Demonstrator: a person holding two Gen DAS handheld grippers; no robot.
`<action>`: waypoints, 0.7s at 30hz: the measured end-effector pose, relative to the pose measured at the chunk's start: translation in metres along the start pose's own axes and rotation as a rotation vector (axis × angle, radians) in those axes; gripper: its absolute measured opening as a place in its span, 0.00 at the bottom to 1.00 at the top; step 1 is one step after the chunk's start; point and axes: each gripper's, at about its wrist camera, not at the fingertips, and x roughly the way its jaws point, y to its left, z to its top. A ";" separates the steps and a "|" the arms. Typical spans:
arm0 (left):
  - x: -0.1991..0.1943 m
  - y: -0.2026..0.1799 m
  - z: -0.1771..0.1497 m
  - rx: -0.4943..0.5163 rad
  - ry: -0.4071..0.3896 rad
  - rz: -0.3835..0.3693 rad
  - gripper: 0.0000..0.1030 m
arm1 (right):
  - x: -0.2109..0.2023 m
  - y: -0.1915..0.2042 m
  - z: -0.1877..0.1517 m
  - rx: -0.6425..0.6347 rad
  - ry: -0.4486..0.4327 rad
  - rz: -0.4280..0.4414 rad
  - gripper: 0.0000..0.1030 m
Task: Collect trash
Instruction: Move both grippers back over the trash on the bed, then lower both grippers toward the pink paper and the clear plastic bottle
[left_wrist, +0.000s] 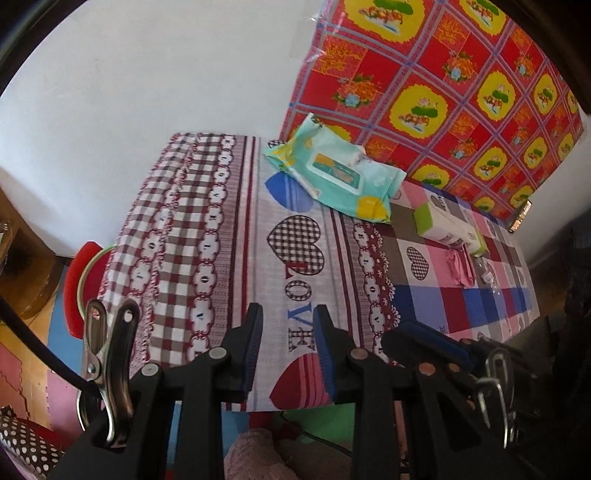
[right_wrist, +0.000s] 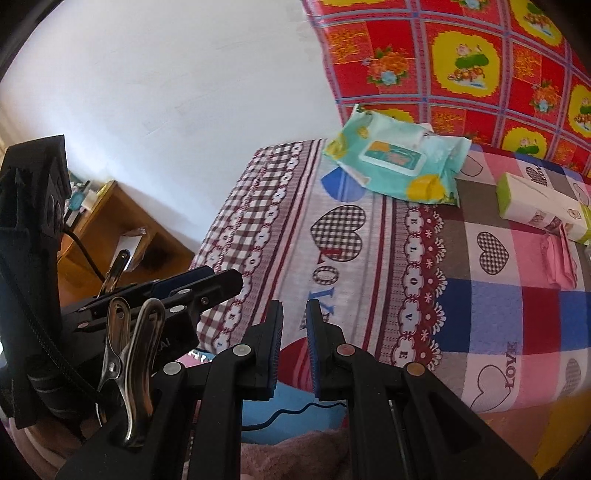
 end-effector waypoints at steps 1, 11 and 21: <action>0.002 -0.001 0.001 0.007 0.005 -0.002 0.28 | 0.000 -0.002 0.000 0.005 -0.001 -0.003 0.14; 0.025 -0.019 0.013 0.032 0.040 -0.029 0.28 | -0.002 -0.029 0.001 0.031 0.003 -0.045 0.14; 0.044 -0.061 0.023 0.032 0.050 -0.031 0.28 | -0.018 -0.078 -0.001 0.047 0.000 -0.054 0.14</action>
